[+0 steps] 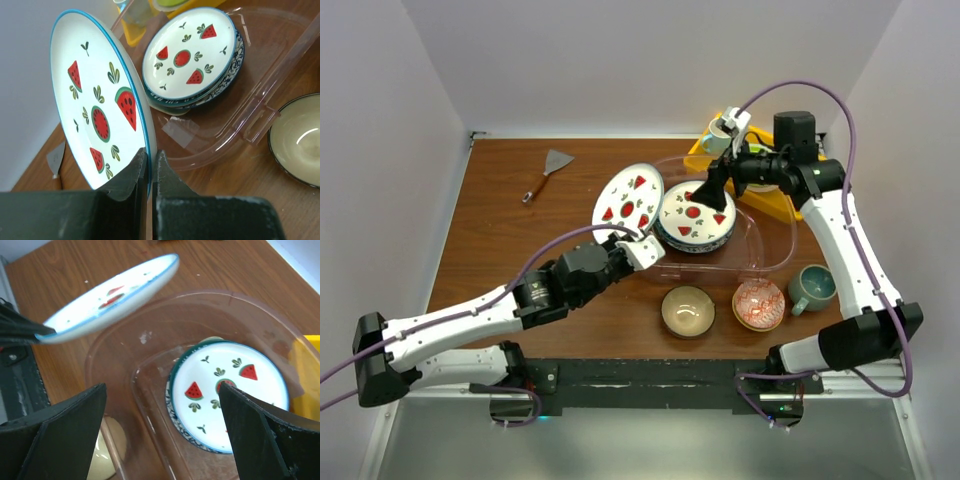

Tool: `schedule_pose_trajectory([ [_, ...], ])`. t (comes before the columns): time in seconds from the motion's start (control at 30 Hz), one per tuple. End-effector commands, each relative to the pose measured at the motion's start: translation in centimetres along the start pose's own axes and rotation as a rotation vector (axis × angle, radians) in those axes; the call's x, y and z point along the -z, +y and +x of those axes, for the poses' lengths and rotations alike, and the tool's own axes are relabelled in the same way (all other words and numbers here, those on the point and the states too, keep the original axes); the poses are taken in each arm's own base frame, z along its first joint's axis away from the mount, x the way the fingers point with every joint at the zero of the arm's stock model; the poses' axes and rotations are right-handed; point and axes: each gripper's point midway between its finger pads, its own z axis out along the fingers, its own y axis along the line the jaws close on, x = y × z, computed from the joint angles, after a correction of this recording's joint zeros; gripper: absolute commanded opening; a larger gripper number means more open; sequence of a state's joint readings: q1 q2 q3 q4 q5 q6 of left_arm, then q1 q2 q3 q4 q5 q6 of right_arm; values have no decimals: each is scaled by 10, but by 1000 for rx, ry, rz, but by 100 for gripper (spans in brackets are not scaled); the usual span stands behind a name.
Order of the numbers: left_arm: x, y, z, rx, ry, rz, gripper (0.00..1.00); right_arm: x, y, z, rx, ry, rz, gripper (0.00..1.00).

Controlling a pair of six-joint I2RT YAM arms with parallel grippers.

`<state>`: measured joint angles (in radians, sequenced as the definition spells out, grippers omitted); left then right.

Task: Place the mixed dishes into the plastic bin
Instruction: Pick up the plate at the center of the board.

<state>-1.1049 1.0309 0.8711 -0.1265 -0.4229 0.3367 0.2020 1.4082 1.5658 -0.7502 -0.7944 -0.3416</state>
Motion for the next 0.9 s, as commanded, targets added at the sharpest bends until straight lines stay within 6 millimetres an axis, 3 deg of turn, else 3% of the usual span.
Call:
schedule_pose_trajectory([
  [0.0,-1,26,-65,-1,-195,-129,0,-9,9,-28,-105,-47,2,98],
  [0.2,-11,18,-76,-27,-200,-141,0,-26,19,-44,-273,-81,-6,98],
  [0.27,-13,17,-79,-31,-206,-146,0,-35,16,-40,-354,-75,46,98],
  [0.33,-14,17,-86,-32,-220,-151,0,-43,0,-35,-380,-75,216,98],
  [0.4,-17,17,-90,-36,-224,-159,0,-52,1,-28,-388,-69,279,98],
  [0.63,-20,16,-94,-54,-222,-198,0,-50,-26,-18,-394,-74,526,96],
  [0.67,-20,15,-93,-57,-220,-204,0,-49,-29,-18,-391,-76,541,93],
  [0.77,-21,15,-93,-62,-214,-214,0,-51,-28,-18,-394,-71,531,72],
  [0.8,-22,16,-93,-64,-214,-218,0,-55,-22,-18,-398,-69,495,54],
  [0.87,-22,16,-93,-64,-212,-224,0,-56,-16,-22,-408,-75,457,29],
])
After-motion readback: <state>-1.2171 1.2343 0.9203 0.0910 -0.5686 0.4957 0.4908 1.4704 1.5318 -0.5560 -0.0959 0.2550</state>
